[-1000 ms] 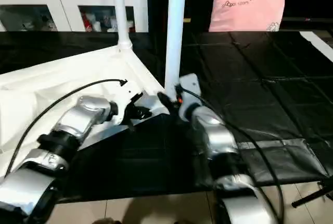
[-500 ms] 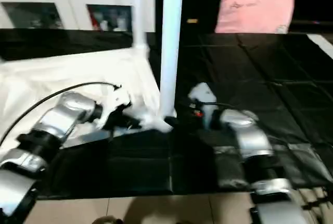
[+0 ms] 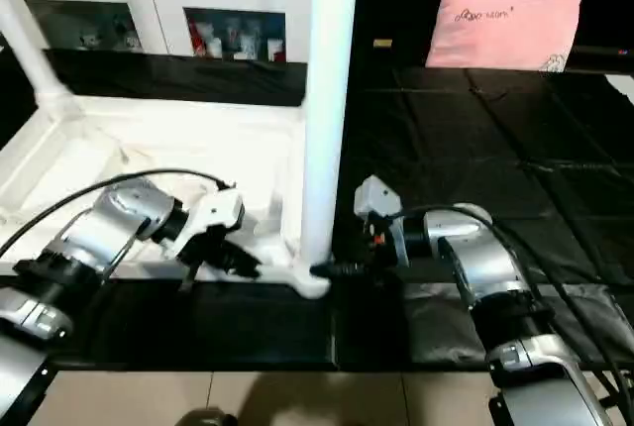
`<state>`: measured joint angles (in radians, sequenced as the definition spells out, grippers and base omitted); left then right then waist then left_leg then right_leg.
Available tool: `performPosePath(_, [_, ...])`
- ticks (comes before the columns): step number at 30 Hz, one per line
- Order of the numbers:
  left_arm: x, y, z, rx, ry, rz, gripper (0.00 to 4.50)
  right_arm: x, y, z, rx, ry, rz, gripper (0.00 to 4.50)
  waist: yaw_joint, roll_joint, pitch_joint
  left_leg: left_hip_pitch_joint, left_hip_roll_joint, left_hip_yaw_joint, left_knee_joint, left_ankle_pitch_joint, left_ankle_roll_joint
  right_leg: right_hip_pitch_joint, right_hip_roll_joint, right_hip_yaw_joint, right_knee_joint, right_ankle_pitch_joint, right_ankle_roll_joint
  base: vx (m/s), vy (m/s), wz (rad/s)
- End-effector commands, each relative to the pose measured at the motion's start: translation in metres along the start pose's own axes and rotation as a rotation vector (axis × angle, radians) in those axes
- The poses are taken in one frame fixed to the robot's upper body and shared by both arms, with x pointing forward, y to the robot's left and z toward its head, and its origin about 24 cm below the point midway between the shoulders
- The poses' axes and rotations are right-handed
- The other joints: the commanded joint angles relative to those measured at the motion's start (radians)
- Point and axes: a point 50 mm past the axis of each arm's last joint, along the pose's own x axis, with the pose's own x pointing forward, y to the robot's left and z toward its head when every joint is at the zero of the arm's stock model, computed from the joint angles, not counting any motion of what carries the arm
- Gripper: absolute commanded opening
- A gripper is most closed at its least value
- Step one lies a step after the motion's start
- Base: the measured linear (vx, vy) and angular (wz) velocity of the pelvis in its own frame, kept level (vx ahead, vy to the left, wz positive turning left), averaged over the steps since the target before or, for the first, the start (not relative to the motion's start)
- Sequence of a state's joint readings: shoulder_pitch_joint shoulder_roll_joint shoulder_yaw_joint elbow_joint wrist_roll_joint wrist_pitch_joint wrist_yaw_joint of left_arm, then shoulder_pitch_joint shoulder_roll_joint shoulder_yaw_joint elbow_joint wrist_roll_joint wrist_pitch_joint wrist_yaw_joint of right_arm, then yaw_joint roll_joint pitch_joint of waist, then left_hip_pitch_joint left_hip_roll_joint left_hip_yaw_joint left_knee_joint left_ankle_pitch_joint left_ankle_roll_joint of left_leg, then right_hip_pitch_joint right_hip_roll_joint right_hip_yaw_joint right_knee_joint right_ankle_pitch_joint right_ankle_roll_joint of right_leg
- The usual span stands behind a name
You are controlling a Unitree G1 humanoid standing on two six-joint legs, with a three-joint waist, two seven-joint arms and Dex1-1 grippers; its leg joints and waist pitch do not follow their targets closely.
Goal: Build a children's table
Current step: Rotate leg to tighten
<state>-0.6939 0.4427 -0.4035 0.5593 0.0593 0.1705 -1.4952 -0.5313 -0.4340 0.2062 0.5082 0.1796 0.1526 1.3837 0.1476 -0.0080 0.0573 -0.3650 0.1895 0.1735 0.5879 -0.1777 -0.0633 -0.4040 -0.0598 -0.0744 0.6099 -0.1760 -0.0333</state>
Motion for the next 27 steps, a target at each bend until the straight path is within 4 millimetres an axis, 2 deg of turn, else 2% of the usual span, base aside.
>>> performPosePath(1, [0.008,-0.007,0.011,0.078,-0.001,-0.104,0.00,0.002,0.002,0.010,-0.026,-0.019,0.054,4.03,-0.006,-0.001,-0.070,0.011,0.049,-0.010,-0.063,-0.176,0.052,0.054,-0.090,0.052,-0.075,-0.245,-0.193,0.000,0.000,0.00])
performPosePath(3, [0.009,-0.008,0.012,0.086,0.001,-0.117,0.00,0.003,0.003,0.010,-0.019,-0.031,0.067,3.78,-0.006,0.000,-0.070,0.011,0.049,-0.010,-0.063,-0.171,0.052,0.054,-0.090,0.052,-0.075,-0.241,-0.194,0.000,0.000,0.00])
performPosePath(6, [0.011,-0.010,0.013,0.094,0.003,-0.132,0.00,0.007,0.004,0.010,-0.013,-0.051,0.084,3.66,-0.007,0.002,-0.070,0.009,0.048,-0.010,-0.063,-0.173,0.051,0.055,-0.089,0.051,-0.075,-0.237,-0.197,0.000,0.000,0.00])
performPosePath(8, [0.012,-0.011,0.013,0.097,0.004,-0.137,0.00,0.009,0.006,0.009,-0.008,-0.056,0.097,3.34,-0.007,0.001,-0.070,0.010,0.048,-0.010,-0.063,-0.174,0.048,0.054,-0.089,0.051,-0.075,-0.245,-0.194,0.000,0.000,0.00])
performPosePath(19, [0.013,-0.010,0.011,0.093,0.018,-0.130,0.00,0.014,0.012,0.004,0.029,-0.052,0.159,2.37,-0.005,0.002,-0.071,0.011,0.049,-0.012,-0.063,-0.178,0.042,0.055,-0.089,0.051,-0.075,-0.249,-0.190,0.000,0.000,0.00])
performPosePath(26, [0.013,-0.009,0.008,0.063,0.027,-0.100,0.00,0.016,0.015,0.000,0.057,-0.059,0.167,2.08,-0.005,0.002,-0.071,0.011,0.047,-0.011,-0.063,-0.176,0.040,0.054,-0.088,0.052,-0.076,-0.253,-0.182,0.000,0.000,0.00])
performPosePath(27, [0.013,-0.008,0.006,0.048,0.025,-0.083,0.00,0.017,0.016,0.000,0.066,-0.067,0.163,2.08,-0.003,0.007,-0.071,0.012,0.048,-0.011,-0.063,-0.175,0.040,0.054,-0.089,0.052,-0.076,-0.252,-0.184,0.000,0.000,0.00])
